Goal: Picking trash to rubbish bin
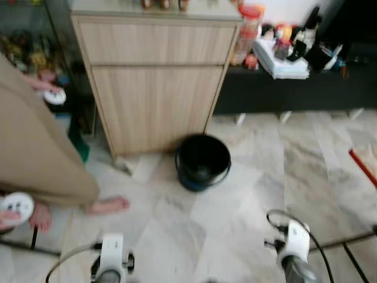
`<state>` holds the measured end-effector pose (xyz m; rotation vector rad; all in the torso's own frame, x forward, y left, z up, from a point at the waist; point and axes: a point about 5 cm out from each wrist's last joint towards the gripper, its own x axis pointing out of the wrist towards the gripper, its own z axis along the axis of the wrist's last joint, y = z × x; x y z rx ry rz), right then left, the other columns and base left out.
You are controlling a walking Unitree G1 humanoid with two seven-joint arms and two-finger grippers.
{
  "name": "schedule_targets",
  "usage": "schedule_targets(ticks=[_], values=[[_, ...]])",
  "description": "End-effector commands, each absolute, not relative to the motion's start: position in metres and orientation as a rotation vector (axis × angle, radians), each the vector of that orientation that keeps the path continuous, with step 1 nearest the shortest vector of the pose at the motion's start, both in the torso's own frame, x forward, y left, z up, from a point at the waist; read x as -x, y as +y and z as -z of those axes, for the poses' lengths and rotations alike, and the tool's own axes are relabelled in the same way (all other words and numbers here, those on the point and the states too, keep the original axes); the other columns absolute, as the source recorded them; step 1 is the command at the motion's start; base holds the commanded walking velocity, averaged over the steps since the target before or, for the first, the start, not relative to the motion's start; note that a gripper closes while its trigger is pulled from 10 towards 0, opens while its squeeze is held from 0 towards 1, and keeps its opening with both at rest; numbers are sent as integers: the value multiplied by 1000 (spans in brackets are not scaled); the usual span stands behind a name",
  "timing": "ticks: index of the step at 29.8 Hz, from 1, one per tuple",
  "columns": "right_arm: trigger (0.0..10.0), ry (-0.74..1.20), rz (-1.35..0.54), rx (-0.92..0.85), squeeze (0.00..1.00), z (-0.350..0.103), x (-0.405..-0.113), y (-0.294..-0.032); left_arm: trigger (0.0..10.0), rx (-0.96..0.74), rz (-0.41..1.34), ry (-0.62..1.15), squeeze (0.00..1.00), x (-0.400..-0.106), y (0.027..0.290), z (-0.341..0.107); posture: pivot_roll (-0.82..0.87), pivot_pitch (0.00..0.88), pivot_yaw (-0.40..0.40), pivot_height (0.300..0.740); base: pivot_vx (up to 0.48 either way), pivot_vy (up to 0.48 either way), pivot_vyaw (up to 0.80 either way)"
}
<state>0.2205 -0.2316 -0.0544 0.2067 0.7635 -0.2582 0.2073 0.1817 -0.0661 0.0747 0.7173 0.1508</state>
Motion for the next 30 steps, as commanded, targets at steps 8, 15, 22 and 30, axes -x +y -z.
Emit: schedule_targets(ticks=[8,15,22,30], values=[[10000,767,290,-219,0,55,-216,-239,10000,-57,-136,752,0,-199,174,72,14,215,-172,740,322,0,-744],[10000,754,287,-195,0,52,-219,-242,10000,-61,-137,755,0,-198,176,73,16,208,-169,740,315,0,0],[10000,733,259,-180,0,49,-225,-241,10000,-60,-134,758,0,-196,174,73,13,194,-170,740,315,0,571],[10000,716,229,-180,0,46,-229,-238,10000,-64,-131,757,0,-197,173,73,12,181,-165,740,315,0,568]])
